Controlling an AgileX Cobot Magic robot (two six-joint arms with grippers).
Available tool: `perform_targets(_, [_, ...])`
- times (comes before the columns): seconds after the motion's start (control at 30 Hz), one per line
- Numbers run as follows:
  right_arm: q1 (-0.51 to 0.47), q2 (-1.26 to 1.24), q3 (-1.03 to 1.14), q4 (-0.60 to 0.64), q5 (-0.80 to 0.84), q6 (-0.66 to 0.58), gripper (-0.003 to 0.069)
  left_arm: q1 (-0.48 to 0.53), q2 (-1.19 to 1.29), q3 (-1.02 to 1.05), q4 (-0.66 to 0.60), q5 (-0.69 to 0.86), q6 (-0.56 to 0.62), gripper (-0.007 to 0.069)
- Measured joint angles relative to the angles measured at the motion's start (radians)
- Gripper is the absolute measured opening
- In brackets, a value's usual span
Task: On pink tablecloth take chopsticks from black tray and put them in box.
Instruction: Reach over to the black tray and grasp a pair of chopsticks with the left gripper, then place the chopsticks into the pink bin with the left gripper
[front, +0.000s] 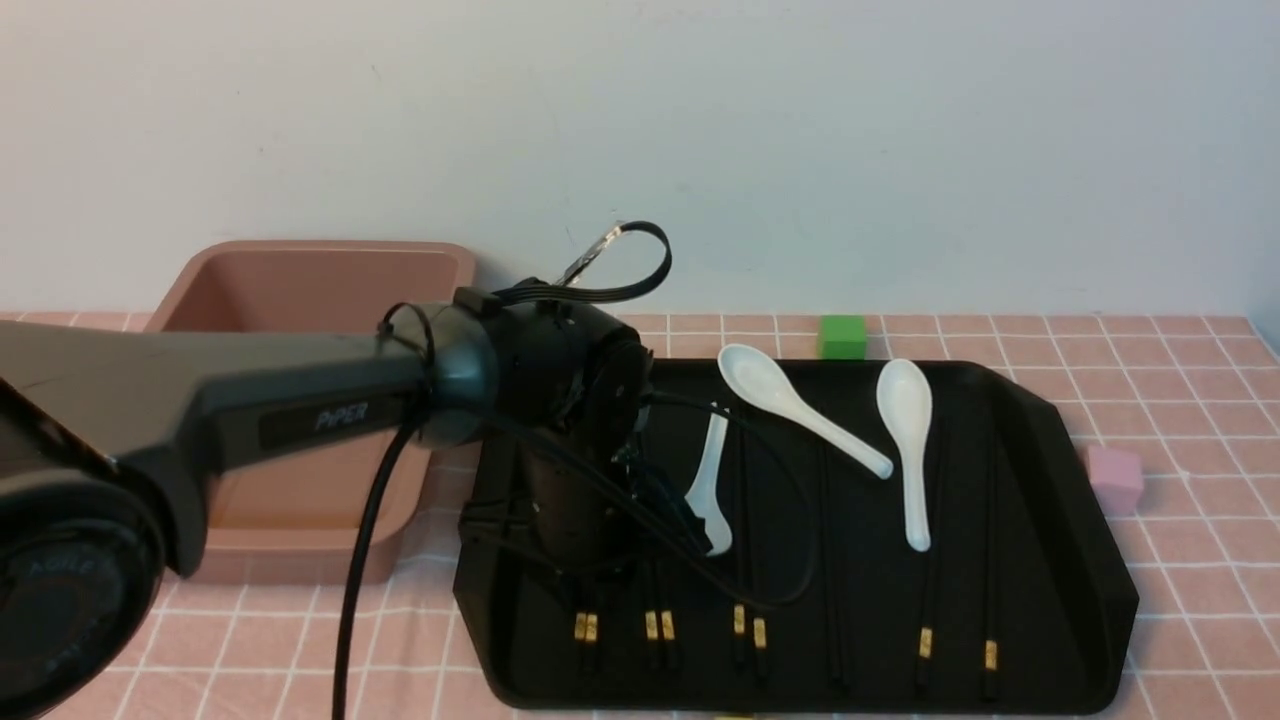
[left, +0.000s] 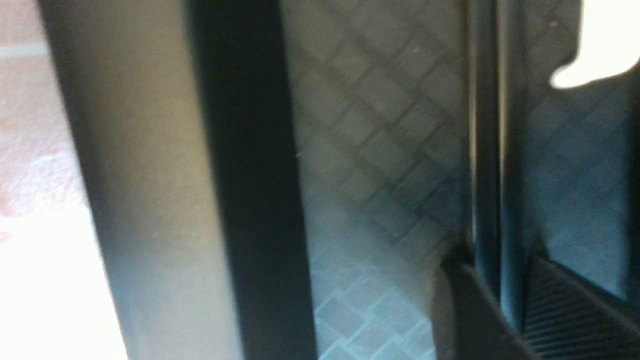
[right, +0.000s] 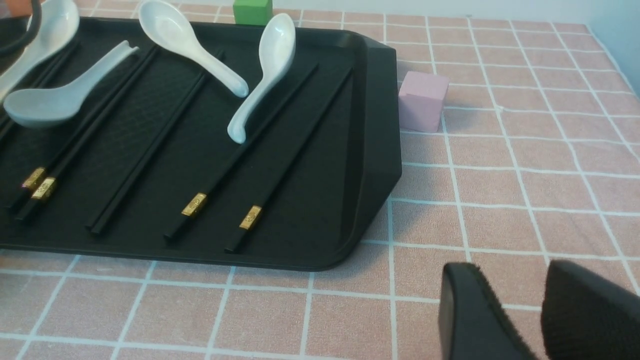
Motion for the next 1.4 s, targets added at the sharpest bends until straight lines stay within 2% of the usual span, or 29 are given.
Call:
perform_targets(0.03, [0.000, 0.000, 0.000, 0.000, 0.000, 0.000, 0.0240, 0.000, 0.000, 0.000, 0.004, 0.008, 0.000, 0.0113])
perform_targets(0.2, [0.000, 0.000, 0.000, 0.000, 0.000, 0.000, 0.0240, -0.001, 0.000, 0.000, 0.034, 0.022, -0.043, 0.0117])
perform_targets(0.5, [0.000, 0.000, 0.000, 0.000, 0.000, 0.000, 0.0240, 0.001, -0.058, 0.021, 0.109, 0.109, -0.048, 0.0117])
perform_targets(0.87, [0.000, 0.000, 0.000, 0.000, 0.000, 0.000, 0.0240, 0.007, -0.428, 0.025, 0.145, 0.170, 0.034, 0.0117])
perform_targets(0.97, [0.000, 0.000, 0.000, 0.000, 0.000, 0.000, 0.0240, 0.065, -0.490, 0.025, 0.174, 0.174, 0.058, 0.0117])
perform_targets(1.23, [0.000, 0.000, 0.000, 0.000, 0.000, 0.000, 0.0240, 0.373, -0.441, 0.056, 0.162, 0.121, 0.129, 0.0117])
perform_targets(1.4, [0.000, 0.000, 0.000, 0.000, 0.000, 0.000, 0.0240, 0.442, -0.351, 0.058, 0.162, 0.069, 0.134, 0.0117])
